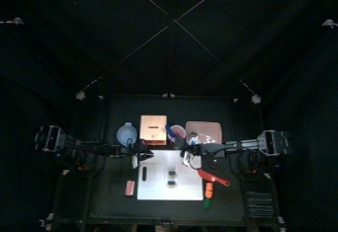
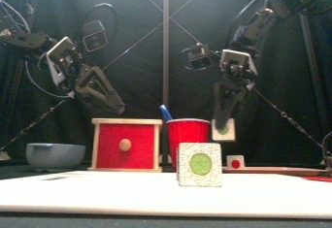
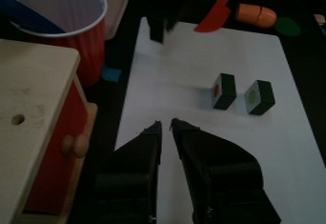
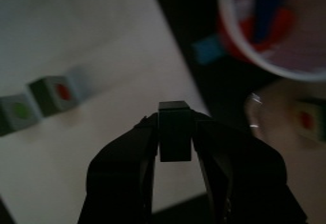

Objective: Place sushi on board then cut the sushi with the knife then place the pieces on the plate
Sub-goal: Place the 4 sushi pieces on the plate

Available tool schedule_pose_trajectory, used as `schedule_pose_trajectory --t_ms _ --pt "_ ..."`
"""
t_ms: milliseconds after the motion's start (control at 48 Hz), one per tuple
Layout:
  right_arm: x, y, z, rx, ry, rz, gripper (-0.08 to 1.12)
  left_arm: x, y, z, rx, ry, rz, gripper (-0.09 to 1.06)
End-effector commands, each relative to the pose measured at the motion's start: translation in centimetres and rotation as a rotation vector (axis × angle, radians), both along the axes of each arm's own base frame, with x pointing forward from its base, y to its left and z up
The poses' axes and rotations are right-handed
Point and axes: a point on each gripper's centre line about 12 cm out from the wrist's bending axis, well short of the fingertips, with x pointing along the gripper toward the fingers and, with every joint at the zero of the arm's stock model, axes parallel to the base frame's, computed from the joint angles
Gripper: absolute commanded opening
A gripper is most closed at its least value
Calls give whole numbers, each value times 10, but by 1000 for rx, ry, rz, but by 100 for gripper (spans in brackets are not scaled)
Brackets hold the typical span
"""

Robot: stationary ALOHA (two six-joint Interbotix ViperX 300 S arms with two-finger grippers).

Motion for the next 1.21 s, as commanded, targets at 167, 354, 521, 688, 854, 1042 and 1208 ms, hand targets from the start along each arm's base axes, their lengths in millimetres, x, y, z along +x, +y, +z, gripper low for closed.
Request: schedule_pose_trajectory --t_ms 167,354,521,688,854,1042,1208 --pt "-49 -54 21 -15 -8 -201 65 3 2 5 1 -18 8 60" --pt "-70 -85 6 -32 49 -295 65 3 4 5 2 -18 12 60" --pt "-76 -100 -18 -33 114 -325 65 3 5 5 2 -18 15 60" --pt "-71 -105 -38 -19 138 -324 66 3 5 5 1 -18 16 60" --pt "-70 -107 -45 -13 142 -327 70 3 5 5 -1 -18 16 60" --pt "-72 -108 -42 -18 135 -332 80 3 5 6 2 -20 15 60" --pt "-72 -107 -19 -35 106 -335 82 3 5 5 2 -18 15 60"
